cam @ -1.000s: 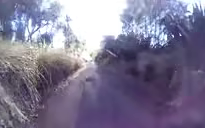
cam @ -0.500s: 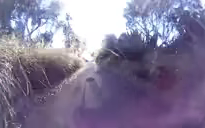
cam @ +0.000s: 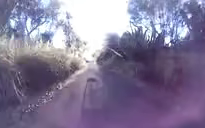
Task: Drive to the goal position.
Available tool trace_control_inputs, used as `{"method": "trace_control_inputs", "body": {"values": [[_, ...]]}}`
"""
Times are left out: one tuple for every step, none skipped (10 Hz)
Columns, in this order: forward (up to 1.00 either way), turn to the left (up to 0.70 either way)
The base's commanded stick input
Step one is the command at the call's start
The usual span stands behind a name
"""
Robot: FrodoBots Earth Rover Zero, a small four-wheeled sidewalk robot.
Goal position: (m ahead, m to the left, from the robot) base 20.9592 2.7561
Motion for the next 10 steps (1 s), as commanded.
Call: {"method": "trace_control_inputs", "body": {"values": [[1.0,0.0],[1.0,0.0],[1.0,0.0],[1.0,0.0],[1.0,0.0],[1.0,0.0],[1.0,0.0],[1.0,0.0],[1.0,0.0],[1.0,0.0]]}}
